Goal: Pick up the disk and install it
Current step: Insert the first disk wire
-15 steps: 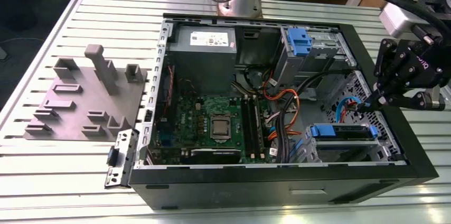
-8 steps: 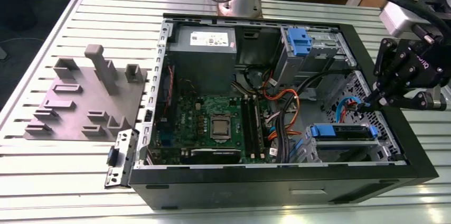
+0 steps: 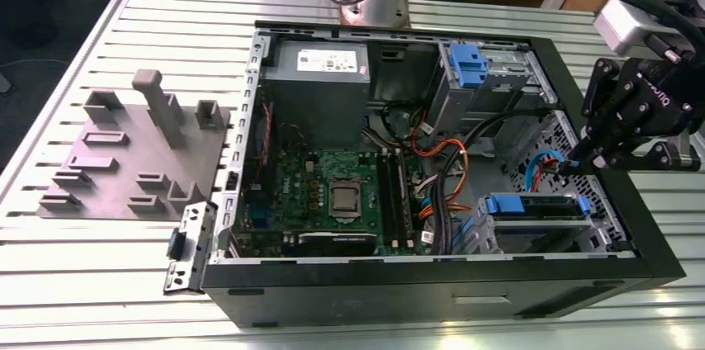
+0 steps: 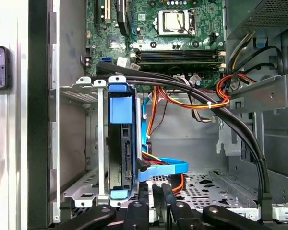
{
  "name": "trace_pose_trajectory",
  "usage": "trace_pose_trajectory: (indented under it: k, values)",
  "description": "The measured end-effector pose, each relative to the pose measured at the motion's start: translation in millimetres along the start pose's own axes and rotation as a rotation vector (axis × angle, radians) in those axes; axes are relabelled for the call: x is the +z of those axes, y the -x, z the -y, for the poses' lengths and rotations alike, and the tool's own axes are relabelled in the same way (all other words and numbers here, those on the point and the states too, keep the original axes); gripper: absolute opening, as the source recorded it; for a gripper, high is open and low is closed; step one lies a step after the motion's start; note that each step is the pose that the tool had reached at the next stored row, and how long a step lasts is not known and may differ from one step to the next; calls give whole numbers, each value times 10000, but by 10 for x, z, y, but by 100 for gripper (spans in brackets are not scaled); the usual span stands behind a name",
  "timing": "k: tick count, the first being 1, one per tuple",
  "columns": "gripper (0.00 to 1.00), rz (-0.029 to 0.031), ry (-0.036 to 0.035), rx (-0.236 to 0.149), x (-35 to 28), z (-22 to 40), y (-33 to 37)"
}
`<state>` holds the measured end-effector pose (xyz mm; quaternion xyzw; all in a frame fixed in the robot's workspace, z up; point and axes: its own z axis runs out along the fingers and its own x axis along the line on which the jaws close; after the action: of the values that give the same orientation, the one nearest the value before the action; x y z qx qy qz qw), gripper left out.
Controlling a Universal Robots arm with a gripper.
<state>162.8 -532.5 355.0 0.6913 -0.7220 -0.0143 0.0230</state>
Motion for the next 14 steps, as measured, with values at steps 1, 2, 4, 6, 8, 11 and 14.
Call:
trace_pose_trajectory:
  k: [1, 2, 4, 6, 8, 11, 14]
  values:
    - [25, -2, 10, -4, 2, 4, 6]
    - [25, -3, 21, -7, 4, 7, 13]
    - [25, -3, 40, -13, 10, 15, 28]
    - [25, -6, 55, -15, 23, 21, 39]
    - [25, -17, 68, -16, 37, 29, 46]
    - [25, -18, 95, -17, 61, 41, 55]
    - [25, -33, 106, -16, 79, 49, 60]
